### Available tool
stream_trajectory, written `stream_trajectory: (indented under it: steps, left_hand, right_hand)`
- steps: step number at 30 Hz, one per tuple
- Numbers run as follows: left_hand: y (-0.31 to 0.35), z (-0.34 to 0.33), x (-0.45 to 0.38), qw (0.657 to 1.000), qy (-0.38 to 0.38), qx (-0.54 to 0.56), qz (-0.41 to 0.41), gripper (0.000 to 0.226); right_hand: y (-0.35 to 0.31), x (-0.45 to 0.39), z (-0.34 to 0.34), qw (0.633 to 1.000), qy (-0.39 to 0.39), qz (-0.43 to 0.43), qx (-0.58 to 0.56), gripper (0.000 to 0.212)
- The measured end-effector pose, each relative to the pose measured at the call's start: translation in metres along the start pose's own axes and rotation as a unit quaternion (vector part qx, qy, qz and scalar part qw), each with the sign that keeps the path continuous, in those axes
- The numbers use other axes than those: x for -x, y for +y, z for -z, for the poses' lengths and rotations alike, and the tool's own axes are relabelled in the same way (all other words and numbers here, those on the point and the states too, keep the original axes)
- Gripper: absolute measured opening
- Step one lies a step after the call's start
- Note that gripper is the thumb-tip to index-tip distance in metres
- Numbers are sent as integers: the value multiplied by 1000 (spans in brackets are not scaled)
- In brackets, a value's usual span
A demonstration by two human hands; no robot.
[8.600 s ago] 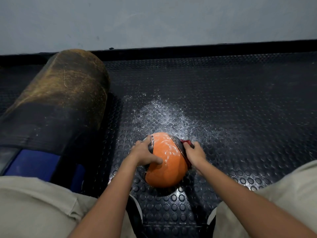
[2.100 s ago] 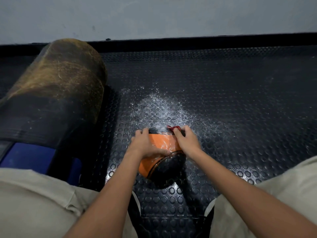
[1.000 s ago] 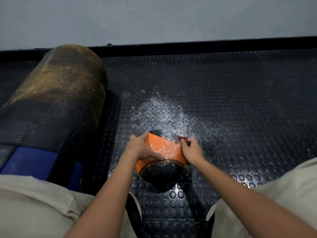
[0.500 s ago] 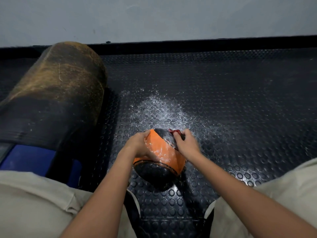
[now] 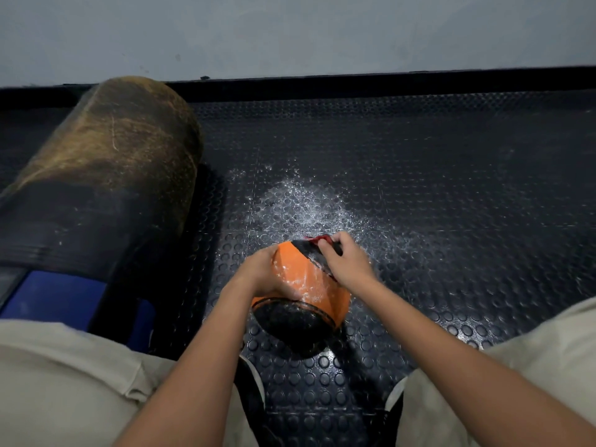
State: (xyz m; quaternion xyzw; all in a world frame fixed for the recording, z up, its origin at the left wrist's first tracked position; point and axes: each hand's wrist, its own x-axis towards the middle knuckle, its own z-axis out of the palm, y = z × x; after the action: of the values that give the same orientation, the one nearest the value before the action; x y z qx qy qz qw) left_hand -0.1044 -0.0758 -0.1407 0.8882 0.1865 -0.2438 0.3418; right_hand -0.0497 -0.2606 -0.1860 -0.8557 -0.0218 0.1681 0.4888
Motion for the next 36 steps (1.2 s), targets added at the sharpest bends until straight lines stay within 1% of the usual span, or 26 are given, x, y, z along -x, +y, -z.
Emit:
stream_trajectory:
  steps: [2, 6, 7, 9, 11, 13, 14, 16, 18, 20, 21, 25, 27, 31, 32, 33, 36]
  left_hand:
    - [1, -1, 1, 1000, 12, 9, 1, 127]
    - [1, -2, 2, 1000, 12, 8, -4, 126]
    - [1, -2, 2, 1000, 8, 9, -2, 125]
    - [1, 1, 1, 1000, 0, -7, 0, 125]
    - [1, 2, 0, 999, 3, -36, 5, 129]
    - [3, 3, 2, 998, 3, -52, 40, 127]
    - [3, 3, 2, 997, -2, -48, 53, 124]
    - [3, 1, 1, 998, -11, -35, 49, 123]
    - [3, -1, 1, 999, -17, -34, 36, 122]
    - [1, 1, -2, 998, -19, -40, 34, 122]
    - [1, 2, -2, 998, -20, -40, 32, 122]
    - [2, 3, -3, 999, -10, -19, 24, 118]
    - [3, 1, -3, 1000, -1, 1, 24, 117]
    - [2, -3, -6, 999, -4, 24, 23, 112]
    - [1, -3, -6, 1000, -8, 21, 21, 110]
    - [1, -2, -7, 1000, -13, 12, 23, 109]
    - [1, 3, -10, 998, -17, -40, 55, 109]
  right_hand:
    - [9, 0, -1, 1000, 4, -7, 11, 17]
    - [37, -3, 4, 993, 13, -118, 5, 21]
    - [37, -3, 4, 992, 16, -124, 1, 21]
    - [26, -3, 4, 995, 16, -96, 5, 21]
    - [9, -2, 3, 999, 12, -43, 2, 23]
    - [4, -2, 2, 1000, 6, -16, 3, 23]
    - [6, -1, 1, 1000, 3, -20, 13, 22]
    - [23, -1, 1, 998, 2, -54, 30, 23]
    - [36, -1, 1, 995, 9, -101, 17, 26]
    - [33, -2, 2, 993, 15, -116, -10, 26]
    - [27, -2, 1, 994, 18, -105, -13, 26]
    - [7, 0, -2, 1000, 3, -18, 14, 23]
    - [15, 0, -3, 1000, 8, -21, 21, 21]
    - [34, -1, 3, 993, 29, -118, 8, 24]
    - [33, 0, 4, 991, 32, -127, -2, 24]
    - [29, -1, 3, 992, 33, -119, -6, 24]
    - [9, -1, 1, 999, 21, -44, -1, 22]
